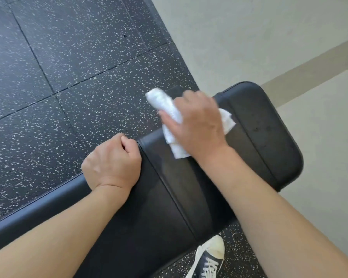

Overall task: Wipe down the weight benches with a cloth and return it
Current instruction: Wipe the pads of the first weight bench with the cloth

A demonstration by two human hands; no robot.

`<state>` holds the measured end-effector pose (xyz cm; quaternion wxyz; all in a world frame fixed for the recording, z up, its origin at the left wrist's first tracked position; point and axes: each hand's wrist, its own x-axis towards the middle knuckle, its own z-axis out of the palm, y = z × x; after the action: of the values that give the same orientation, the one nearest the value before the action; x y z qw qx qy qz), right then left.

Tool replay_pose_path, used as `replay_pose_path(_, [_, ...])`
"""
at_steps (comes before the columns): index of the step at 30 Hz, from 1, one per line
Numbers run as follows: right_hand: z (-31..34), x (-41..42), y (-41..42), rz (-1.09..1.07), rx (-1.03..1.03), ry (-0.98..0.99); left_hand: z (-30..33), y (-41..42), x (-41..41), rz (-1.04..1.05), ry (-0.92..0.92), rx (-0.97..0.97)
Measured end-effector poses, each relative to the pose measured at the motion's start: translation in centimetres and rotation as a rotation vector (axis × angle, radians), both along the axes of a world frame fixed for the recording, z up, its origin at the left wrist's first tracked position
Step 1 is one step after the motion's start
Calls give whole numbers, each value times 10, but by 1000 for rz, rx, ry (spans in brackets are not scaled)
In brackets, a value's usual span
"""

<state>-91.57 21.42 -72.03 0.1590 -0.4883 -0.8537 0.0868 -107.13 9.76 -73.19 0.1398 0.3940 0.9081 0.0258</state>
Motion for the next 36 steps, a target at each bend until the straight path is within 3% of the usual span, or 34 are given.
replay_pose_path(5, [-3, 53, -17, -180, 111, 34, -1, -1, 0, 7, -18, 28])
replay_pose_path(12, [-3, -52, -49, -68, 34, 52, -3, 0, -1, 29, -31, 4])
replay_pose_path(15, [-3, -60, -45, -74, 13, 83, -4, 1, -1, 40, -24, 6])
replay_pose_path(19, [2, -14, -41, -56, 82, 55, -4, -1, -2, 31, -17, 27])
replay_pose_path(26, [5, 126, -75, -343, 64, -3, 2, 0, 0, 5, -33, 13])
replay_pose_path(31, [3, 60, -120, -320, 21, 27, 1, 0, 0, -1, -24, 33])
replay_pose_path(36, [2, -1, -90, -253, 75, 92, -2, 1, -2, -3, 10, 38])
